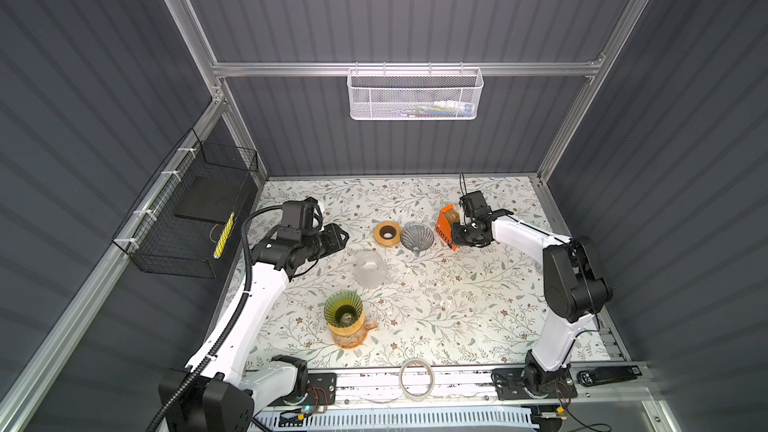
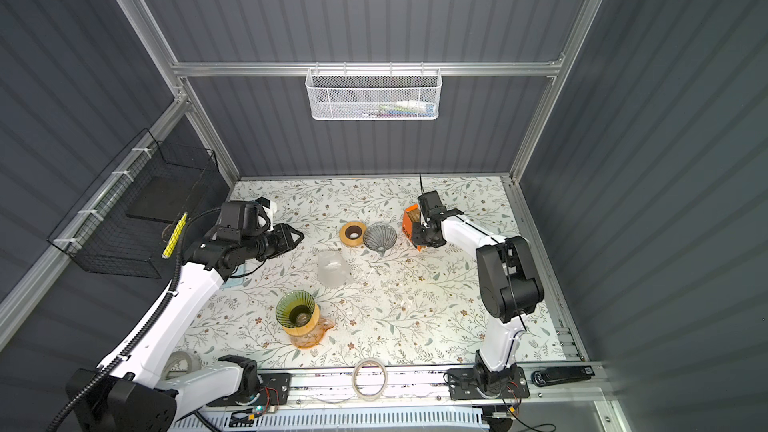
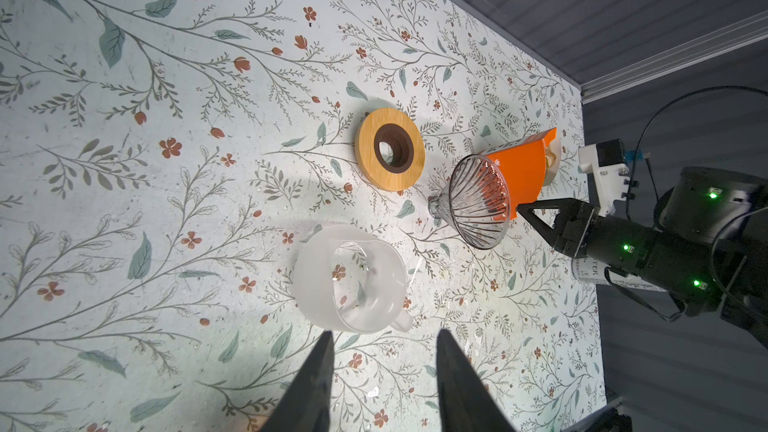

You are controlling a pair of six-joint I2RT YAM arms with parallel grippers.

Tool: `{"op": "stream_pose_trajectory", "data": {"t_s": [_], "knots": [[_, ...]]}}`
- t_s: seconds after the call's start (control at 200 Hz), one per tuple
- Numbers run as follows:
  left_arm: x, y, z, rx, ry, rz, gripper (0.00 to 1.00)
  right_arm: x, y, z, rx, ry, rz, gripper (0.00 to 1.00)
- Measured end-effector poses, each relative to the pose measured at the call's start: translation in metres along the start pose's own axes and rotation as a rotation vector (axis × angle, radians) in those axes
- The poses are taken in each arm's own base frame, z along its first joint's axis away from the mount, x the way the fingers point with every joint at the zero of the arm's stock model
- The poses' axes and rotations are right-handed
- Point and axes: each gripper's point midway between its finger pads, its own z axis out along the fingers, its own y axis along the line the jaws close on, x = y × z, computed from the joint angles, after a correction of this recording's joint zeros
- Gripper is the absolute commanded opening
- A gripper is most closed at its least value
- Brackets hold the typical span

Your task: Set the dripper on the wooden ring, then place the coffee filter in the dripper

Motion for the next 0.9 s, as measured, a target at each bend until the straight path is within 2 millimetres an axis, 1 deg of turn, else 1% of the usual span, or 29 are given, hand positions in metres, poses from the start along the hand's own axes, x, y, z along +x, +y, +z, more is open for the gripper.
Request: {"op": "stream_pose_trajectory", "data": {"t_s": [0.25,0.7,0.901], "knots": [[0.001,0.000,0.000,-0.001,0.002,-0.001,0.42,0.001,-0.002,0.010,0.015,0.019,0.000,0.19],[0.002,0.001,0.000,-0.005,0.007,-0.002,0.42,-0.004,-0.002,0.010,0.021,0.015,-0.003,0.21],[0.002,0.001,0.000,-0.004,0.006,-0.002,0.42,-0.003,-0.003,0.013,0.028,0.021,-0.004,0.21]]}}
